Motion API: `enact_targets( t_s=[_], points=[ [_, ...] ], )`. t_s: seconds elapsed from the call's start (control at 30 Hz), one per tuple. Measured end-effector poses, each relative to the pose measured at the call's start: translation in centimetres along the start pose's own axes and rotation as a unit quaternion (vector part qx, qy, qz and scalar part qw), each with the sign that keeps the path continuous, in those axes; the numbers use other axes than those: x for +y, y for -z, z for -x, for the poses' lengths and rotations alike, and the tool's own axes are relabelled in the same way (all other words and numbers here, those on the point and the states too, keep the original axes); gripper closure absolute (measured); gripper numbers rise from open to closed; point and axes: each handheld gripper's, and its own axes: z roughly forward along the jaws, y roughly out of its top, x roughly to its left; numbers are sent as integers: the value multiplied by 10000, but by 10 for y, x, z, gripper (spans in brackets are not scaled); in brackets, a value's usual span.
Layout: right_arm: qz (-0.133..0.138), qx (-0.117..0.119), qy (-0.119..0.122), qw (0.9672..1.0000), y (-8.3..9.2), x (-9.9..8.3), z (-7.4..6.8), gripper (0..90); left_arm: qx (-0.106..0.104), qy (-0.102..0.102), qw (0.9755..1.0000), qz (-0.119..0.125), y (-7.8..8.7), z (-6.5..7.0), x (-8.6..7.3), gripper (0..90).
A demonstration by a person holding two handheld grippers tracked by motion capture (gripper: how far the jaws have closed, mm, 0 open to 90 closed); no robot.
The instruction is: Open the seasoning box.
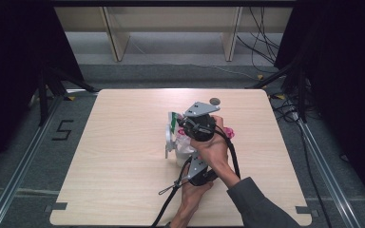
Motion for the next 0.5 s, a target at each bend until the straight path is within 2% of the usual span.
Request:
enact_targets(
  t_s=[0.1,0.3,0.4,0.5],
  points=[
    [44,10,-33,10000,0,0,0,900,-9,8,10000,18,0,0,0,743],
    [40,16,65,10000,1,0,0,900,-11,17,10000,41,-1,0,0,743],
    [41,9,6,10000,1,0,1,900,-26,-8,10000,7,-1,0,0,743],
    [-34,50,101,9999,1,1,0,900,-17,-14,10000,19,-1,1,0,743]
  ],
)
